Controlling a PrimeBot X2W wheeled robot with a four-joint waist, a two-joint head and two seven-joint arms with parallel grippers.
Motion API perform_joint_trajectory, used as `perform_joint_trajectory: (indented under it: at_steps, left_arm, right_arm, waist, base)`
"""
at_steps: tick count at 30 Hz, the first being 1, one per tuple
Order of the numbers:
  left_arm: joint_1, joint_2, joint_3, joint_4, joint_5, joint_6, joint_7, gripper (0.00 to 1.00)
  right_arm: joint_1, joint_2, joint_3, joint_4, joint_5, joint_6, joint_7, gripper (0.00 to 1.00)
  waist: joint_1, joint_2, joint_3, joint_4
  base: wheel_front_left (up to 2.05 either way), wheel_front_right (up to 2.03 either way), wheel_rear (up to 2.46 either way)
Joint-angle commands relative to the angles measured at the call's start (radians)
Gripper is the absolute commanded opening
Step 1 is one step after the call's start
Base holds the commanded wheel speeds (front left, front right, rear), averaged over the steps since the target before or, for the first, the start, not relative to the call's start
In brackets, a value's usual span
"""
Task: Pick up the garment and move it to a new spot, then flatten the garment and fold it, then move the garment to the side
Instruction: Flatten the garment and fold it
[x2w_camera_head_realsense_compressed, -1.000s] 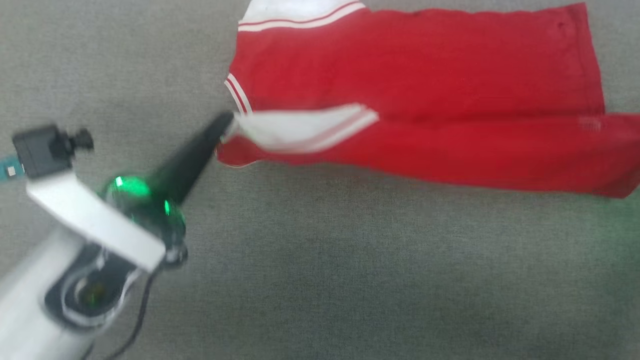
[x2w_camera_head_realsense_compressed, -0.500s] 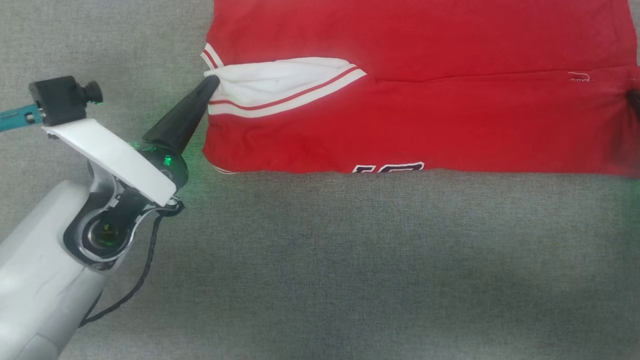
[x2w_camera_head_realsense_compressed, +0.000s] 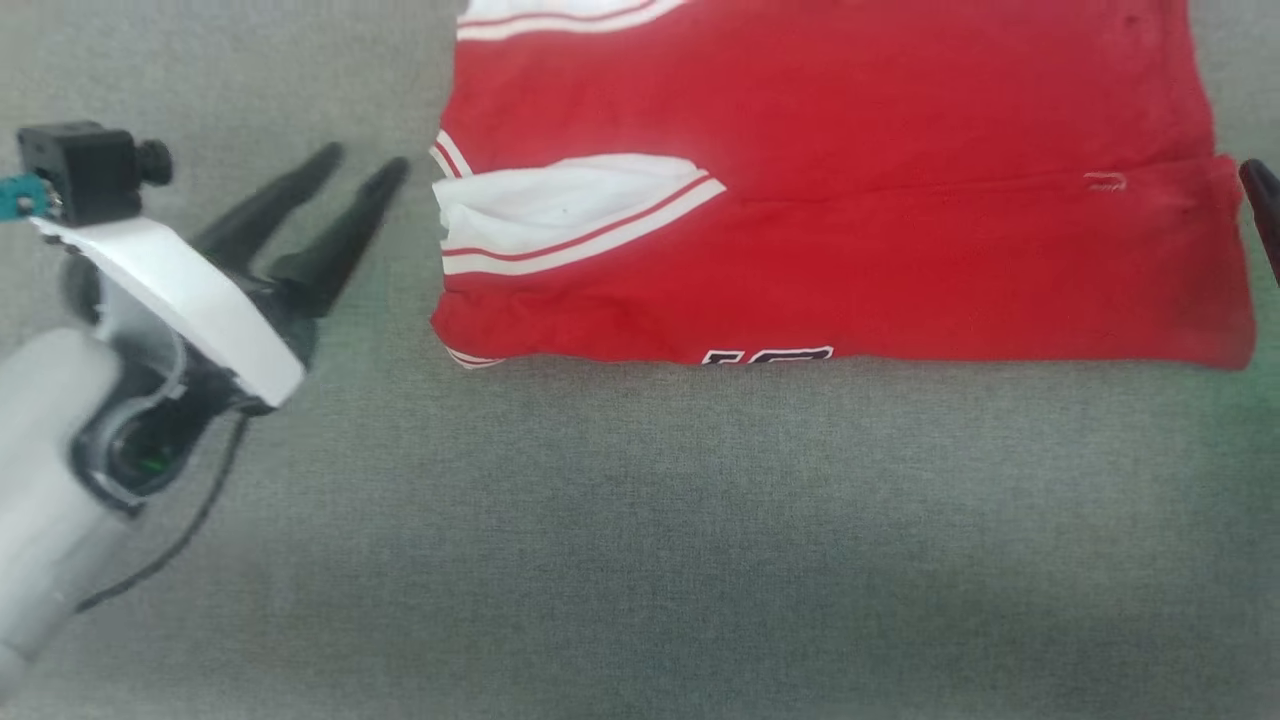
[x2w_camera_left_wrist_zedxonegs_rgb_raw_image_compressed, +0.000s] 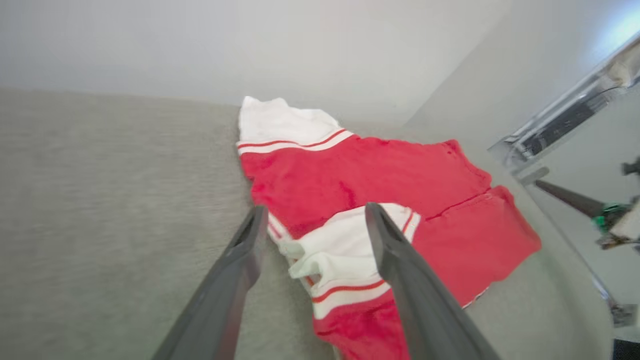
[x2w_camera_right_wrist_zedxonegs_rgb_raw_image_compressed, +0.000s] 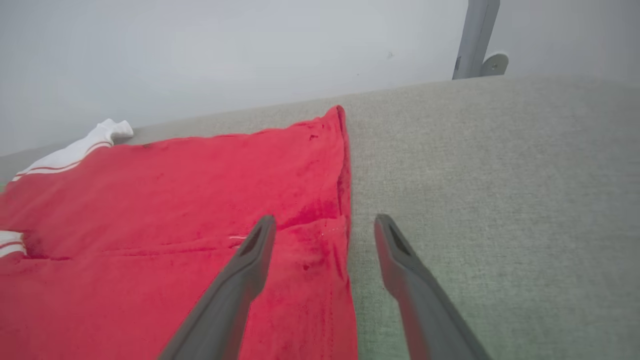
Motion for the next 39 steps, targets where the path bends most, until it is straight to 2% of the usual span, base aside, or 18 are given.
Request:
perform_joint_trajectory:
  at_steps: [1, 4, 9, 10, 11, 15, 23, 24, 25, 26, 32, 39]
  left_arm:
    - [-0.012, 0.002, -0.026, -0.001, -0.001, 0.001, 0.038, 1.0]
    - [-0.045, 0.035, -0.078, 0.01, -0.015, 0.001, 0.17, 1.0]
    - [-0.07, 0.024, -0.141, 0.031, -0.101, 0.039, 0.411, 1.0]
    - [-0.07, 0.024, -0.141, 0.031, -0.101, 0.039, 0.411, 1.0]
    - [-0.078, 0.022, -0.154, 0.044, -0.12, 0.056, 0.469, 1.0]
    - [-0.076, -0.002, -0.166, 0.067, -0.167, 0.069, 0.539, 1.0]
    - [-0.061, -0.04, -0.22, 0.166, -0.21, 0.057, 0.674, 1.0]
    - [-0.06, -0.047, -0.224, 0.178, -0.214, 0.055, 0.686, 0.64]
    - [-0.059, -0.053, -0.227, 0.184, -0.219, 0.051, 0.694, 0.15]
    - [-0.057, -0.06, -0.225, 0.191, -0.23, 0.047, 0.697, 0.0]
    - [-0.066, -0.074, -0.217, 0.201, -0.225, 0.025, 0.692, 0.0]
    - [-0.088, -0.099, -0.209, 0.185, -0.208, 0.01, 0.663, 0.0]
  right_arm:
    - [0.014, -0.001, 0.002, -0.01, 0.009, 0.0, -0.015, 1.0]
    - [0.031, -0.001, 0.005, -0.027, 0.011, 0.0, -0.022, 1.0]
    - [0.04, 0.006, 0.014, -0.052, 0.018, 0.0, -0.021, 1.0]
    - [0.04, 0.006, 0.014, -0.052, 0.018, 0.0, -0.021, 1.0]
    - [0.04, 0.011, 0.019, -0.058, 0.019, 0.0, -0.022, 1.0]
    - [0.043, 0.016, 0.023, -0.063, 0.021, 0.0, -0.023, 1.0]
    - [0.041, 0.013, 0.029, -0.071, 0.02, 0.0, -0.026, 1.0]
    - [0.041, 0.008, 0.032, -0.073, 0.013, 0.0, -0.022, 1.0]
    - [0.041, 0.002, 0.039, -0.077, 0.004, 0.0, -0.015, 1.0]
    - [0.041, -0.007, 0.047, -0.081, -0.006, 0.0, -0.008, 1.0]
    - [0.03, -0.084, 0.135, -0.105, -0.035, 0.0, 0.122, 1.0]
    - [-0.021, -0.159, 0.239, -0.077, 0.021, 0.0, 0.346, 1.0]
  waist:
    - [0.0, 0.0, -0.033, -0.002]
    - [0.0, 0.0, -0.055, -0.009]
    - [0.0, 0.0, -0.06, -0.031]
    - [0.0, 0.0, -0.06, -0.031]
    - [0.0, 0.0, -0.053, -0.044]
    - [0.0, 0.0, -0.038, -0.061]
    - [0.0, 0.0, -0.007, -0.098]
    - [0.0, 0.0, -0.005, -0.101]
    - [0.0, 0.0, -0.004, -0.103]
    - [0.0, 0.0, -0.002, -0.104]
    - [0.0, 0.0, 0.004, -0.103]
    - [0.0, 0.0, 0.027, -0.078]
  base:
    - [0.0, 0.0, 0.0]
    - [0.0, 0.0, 0.0]
    - [0.0, 0.0, 0.0]
    - [0.0, 0.0, 0.0]
    - [0.0, 0.0, 0.0]
    - [0.0, 0.0, 0.0]
    - [0.0, 0.0, 0.0]
    - [0.0, 0.0, 0.0]
    - [0.0, 0.0, 0.0]
    - [0.0, 0.0, 0.0]
    - [0.0, 0.0, 0.0]
    - [0.0, 0.0, 0.0]
